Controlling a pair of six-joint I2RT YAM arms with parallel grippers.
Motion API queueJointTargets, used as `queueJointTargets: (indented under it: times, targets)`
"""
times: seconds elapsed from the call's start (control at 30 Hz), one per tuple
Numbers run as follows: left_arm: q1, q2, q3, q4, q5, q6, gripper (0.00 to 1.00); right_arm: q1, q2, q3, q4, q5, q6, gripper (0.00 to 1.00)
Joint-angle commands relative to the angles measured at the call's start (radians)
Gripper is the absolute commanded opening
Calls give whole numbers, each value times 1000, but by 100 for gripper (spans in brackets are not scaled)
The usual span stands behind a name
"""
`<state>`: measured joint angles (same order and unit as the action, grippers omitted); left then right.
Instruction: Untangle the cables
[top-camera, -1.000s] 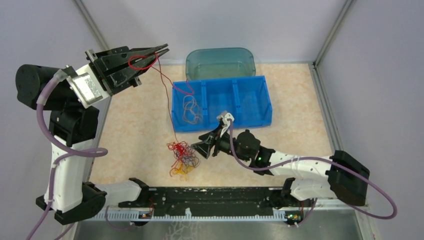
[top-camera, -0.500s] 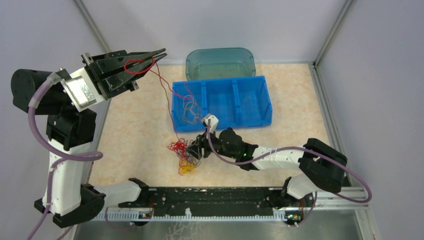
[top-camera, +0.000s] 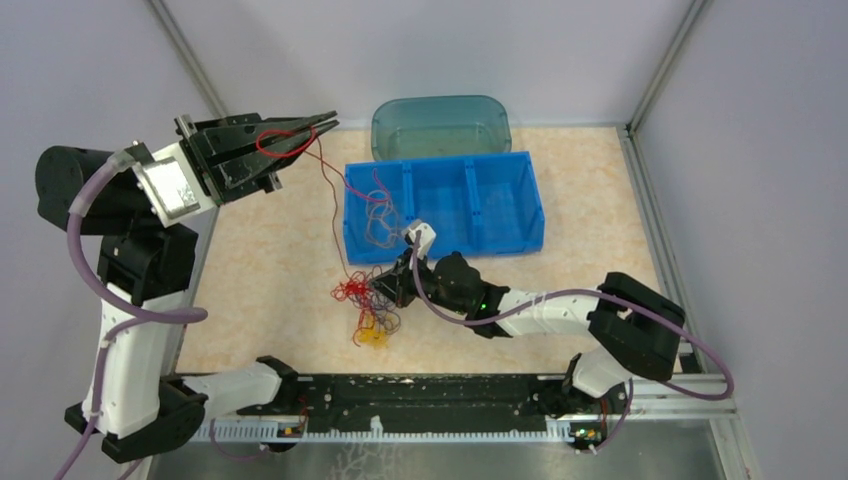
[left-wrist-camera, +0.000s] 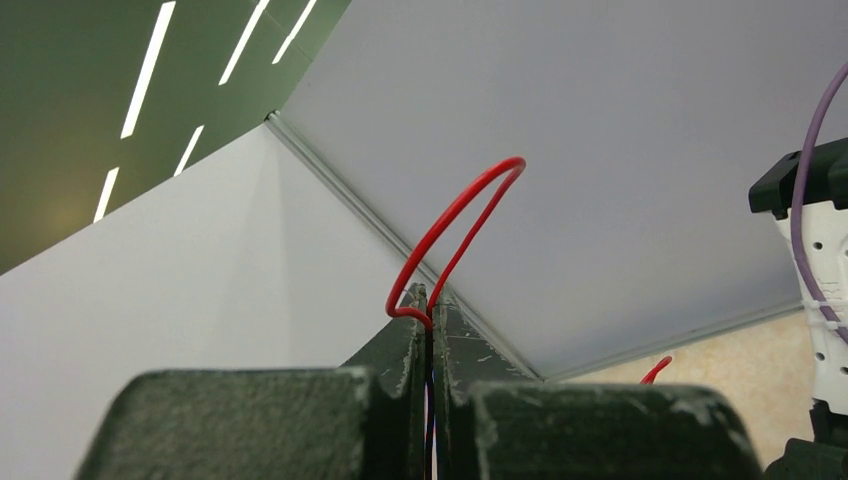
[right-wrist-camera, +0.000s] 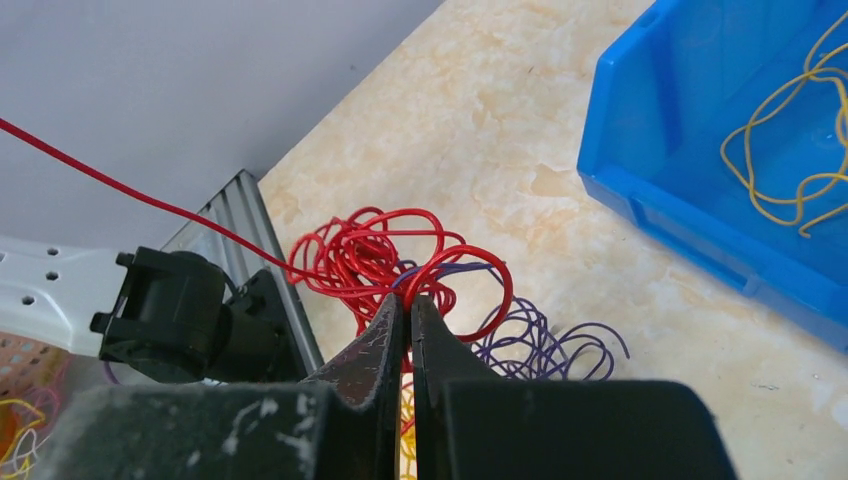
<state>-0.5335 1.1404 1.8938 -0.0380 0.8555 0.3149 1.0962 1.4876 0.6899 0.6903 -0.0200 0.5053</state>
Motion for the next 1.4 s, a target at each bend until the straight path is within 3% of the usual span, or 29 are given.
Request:
queueJointTargets:
  times: [0.0,0.1,0.4,0.63,0.67,0.7,0.77,0.8,0.87,1.2,1.27,1.37]
  targets:
    - [-4,-34,-51,-1,-7,1,0,-7,-78,-5,76,45,3,0]
    - [-3,-81,-156,-44,-28,33,0,-8,-142,-41,72,53,13,0]
    - [-4,-334,-710,-213,-239,108,0,-40,-349,-175,116,18,100,0]
    - [-4,-436,-932,-358,-196,59,0,-42,-454,-161,51,23,94,0]
    - [-3,-440,-945,-382,-176,60,5,-42,-461,-155,44,21,92,0]
    - [-4,-445,-957,-398,-148,66,19,-42,-468,-150,39,17,90,0]
    - [-3,-455,-975,-425,-89,67,62,-42,-470,-135,22,3,86,0]
    - [-5,-457,-980,-442,-55,73,79,-42,-469,-125,10,-5,81,0]
    - [-4,-453,-985,-469,-14,76,89,-42,-461,-108,-4,-22,73,0]
    - [-4,-436,-1089,-420,38,-52,89,-32,-370,7,-49,-140,45,0]
    - [-4,-425,-1111,-414,22,-50,84,-19,-349,35,-63,-158,29,0]
    - [-4,-416,-1125,-404,-9,-40,62,-4,-326,63,-91,-170,7,0]
